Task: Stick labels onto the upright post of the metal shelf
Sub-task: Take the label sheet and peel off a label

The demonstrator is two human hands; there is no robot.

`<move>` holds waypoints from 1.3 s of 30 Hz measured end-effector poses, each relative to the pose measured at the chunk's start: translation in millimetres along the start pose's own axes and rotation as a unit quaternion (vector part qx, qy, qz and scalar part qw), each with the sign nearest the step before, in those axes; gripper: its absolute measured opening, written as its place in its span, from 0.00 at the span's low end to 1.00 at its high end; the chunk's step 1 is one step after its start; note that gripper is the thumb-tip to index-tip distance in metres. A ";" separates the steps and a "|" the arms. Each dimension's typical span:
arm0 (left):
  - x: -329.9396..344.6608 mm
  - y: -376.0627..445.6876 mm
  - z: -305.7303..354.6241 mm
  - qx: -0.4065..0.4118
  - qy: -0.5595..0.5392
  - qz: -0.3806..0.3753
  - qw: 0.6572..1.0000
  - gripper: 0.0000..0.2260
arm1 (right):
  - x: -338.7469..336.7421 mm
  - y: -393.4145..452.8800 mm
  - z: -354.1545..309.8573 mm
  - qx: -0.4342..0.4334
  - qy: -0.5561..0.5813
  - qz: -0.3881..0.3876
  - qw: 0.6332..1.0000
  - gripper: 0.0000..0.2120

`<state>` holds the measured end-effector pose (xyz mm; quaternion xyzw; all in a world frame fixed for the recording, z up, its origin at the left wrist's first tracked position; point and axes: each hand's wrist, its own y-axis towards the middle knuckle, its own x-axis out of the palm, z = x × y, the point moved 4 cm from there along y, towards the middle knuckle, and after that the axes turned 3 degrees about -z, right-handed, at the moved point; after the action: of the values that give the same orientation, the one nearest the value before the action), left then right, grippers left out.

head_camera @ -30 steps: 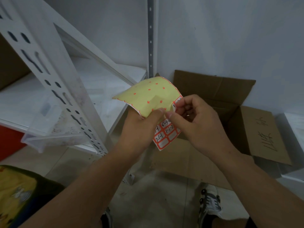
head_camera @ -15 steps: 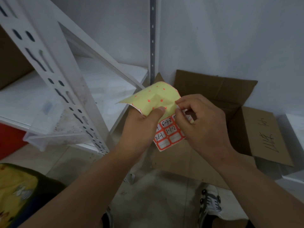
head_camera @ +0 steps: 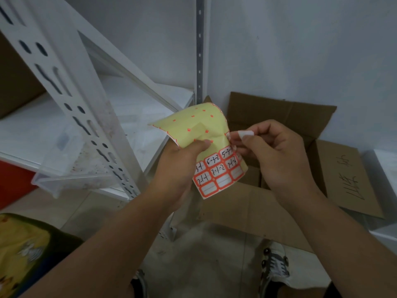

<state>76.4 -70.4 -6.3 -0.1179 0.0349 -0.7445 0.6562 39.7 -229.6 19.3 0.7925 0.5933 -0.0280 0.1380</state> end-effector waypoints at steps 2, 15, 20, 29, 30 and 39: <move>0.0 2.1 -3.4 -0.024 -0.033 -0.002 0.999 0.07 | -4.3 2.0 2.2 0.016 0.018 0.009 1.000 0.02; 29.6 50.9 -69.2 -0.152 0.035 -0.130 0.979 0.13 | -31.6 13.0 17.0 0.058 0.038 0.091 0.993 0.05; 32.4 74.7 -113.7 -0.186 0.122 -0.090 0.971 0.12 | -43.8 16.7 26.6 0.074 0.046 0.104 0.991 0.04; 39.8 93.1 -164.7 -0.188 0.282 -0.076 0.938 0.12 | -69.7 20.7 40.0 0.077 -0.024 0.113 0.990 0.02; 41.3 94.5 -168.0 -0.177 0.310 -0.079 0.931 0.13 | -72.2 20.8 41.4 0.078 -0.025 0.114 0.990 0.02; 57.5 99.1 -190.4 -0.100 0.426 -0.098 0.894 0.21 | -79.1 22.1 47.1 0.082 -0.049 0.103 0.990 0.01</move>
<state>123.8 -160.2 -204.0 0.1432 0.3737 -0.7765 0.4868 42.9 -321.0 -5.3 0.8560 0.4965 -0.1006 0.1035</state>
